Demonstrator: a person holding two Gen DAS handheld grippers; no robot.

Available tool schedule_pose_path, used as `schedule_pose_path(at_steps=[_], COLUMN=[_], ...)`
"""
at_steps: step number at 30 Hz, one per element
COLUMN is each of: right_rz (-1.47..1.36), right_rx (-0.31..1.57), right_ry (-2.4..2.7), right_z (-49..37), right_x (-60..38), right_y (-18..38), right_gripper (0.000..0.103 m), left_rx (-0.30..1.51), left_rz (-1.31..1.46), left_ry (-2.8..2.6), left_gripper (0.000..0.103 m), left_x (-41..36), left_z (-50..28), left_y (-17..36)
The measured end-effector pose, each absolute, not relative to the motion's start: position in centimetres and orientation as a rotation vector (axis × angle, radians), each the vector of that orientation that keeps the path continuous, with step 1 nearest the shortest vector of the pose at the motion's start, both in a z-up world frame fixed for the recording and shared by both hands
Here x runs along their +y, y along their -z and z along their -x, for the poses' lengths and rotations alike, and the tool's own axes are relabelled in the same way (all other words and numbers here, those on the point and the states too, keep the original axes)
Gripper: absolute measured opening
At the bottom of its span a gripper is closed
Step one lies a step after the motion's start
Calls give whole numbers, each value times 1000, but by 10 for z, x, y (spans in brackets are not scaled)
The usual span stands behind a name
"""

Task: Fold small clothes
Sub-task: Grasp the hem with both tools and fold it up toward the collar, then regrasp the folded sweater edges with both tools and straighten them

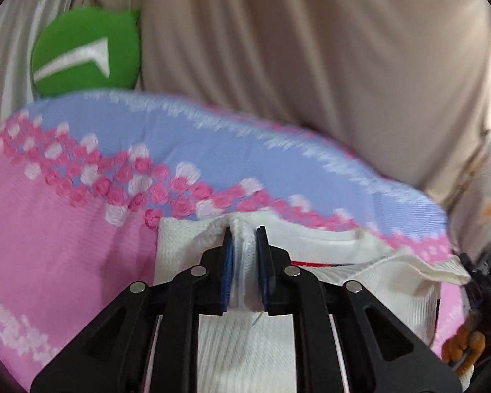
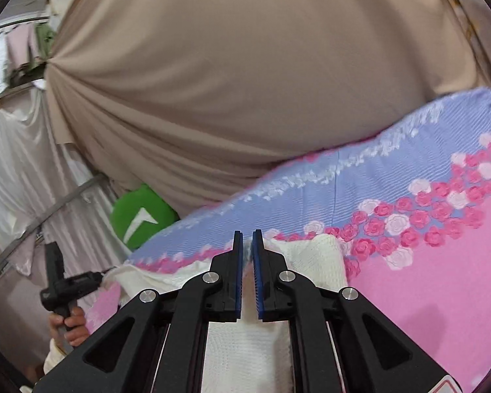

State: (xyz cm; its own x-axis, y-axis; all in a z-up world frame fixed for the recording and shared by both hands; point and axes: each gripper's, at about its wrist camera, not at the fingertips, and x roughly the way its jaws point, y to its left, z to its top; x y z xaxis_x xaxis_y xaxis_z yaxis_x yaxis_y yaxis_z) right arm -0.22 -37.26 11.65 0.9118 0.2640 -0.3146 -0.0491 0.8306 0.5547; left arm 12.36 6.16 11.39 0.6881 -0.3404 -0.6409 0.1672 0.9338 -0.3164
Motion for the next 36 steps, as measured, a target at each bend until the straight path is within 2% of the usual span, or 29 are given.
schedule_pose_path(at_steps=[3, 6, 8, 9, 10, 11, 16, 18, 19, 20, 21, 22, 23, 24, 28, 30, 34, 36], right_rz=[-663, -703, -651, -597, -564, -539, -536, -520, -502, -473, -444, -413, -403, -422, -506, -521, -506, -489], right_rx=[461, 481, 488, 511, 527, 545, 639, 674, 685, 693, 693, 695, 691, 665, 531, 563, 779, 749], right_ry=[-105, -53, -55, -53, -55, -66, -77, -59, -51, -42, -38, -37, -37, -51, -68, -46, 54, 60], right_z=[-44, -47, -29, -16, -6, 7, 60, 72, 74, 75, 76, 75, 76, 80, 118, 125, 116, 119], right_x=[-392, -407, -403, -396, -389, -383, -359, -347, -342, -336, -331, -325, -323, -324, -337, -345, -350, -348], right_y=[-88, -77, -80, -82, -82, -79, -47, -34, -31, -29, -29, -31, -35, -43, -77, -70, -13, -22], right_gripper=[10, 13, 26, 44, 56, 59, 64, 64, 64, 63, 48, 17, 8, 8, 8, 7, 8, 12], left_rx=[865, 841, 776, 747, 717, 707, 827, 894, 917, 931, 936, 930, 928, 928, 876, 888, 1002, 956], left_rz=[266, 323, 313, 301, 285, 264, 226, 242, 240, 227, 204, 170, 162, 179, 201, 192, 179, 144], left_ry=[205, 174, 173, 179, 201, 229, 324, 360, 365, 361, 346, 315, 301, 314, 310, 299, 252, 239], left_gripper=[19, 37, 68, 74, 79, 85, 89, 87, 81, 62, 53, 35, 19, 11, 9, 9, 10, 11], left_x=[60, 76, 90, 96, 102, 107, 115, 115, 114, 111, 108, 106, 106, 108, 132, 139, 144, 140], left_z=[-168, -169, -149, -137, -121, -106, -49, -33, -28, -25, -22, -19, -17, -14, 8, 15, 12, 22], left_y=[-72, -63, -77, -86, -94, -98, -76, -55, -47, -41, -38, -38, -41, -45, -73, -71, -25, -29])
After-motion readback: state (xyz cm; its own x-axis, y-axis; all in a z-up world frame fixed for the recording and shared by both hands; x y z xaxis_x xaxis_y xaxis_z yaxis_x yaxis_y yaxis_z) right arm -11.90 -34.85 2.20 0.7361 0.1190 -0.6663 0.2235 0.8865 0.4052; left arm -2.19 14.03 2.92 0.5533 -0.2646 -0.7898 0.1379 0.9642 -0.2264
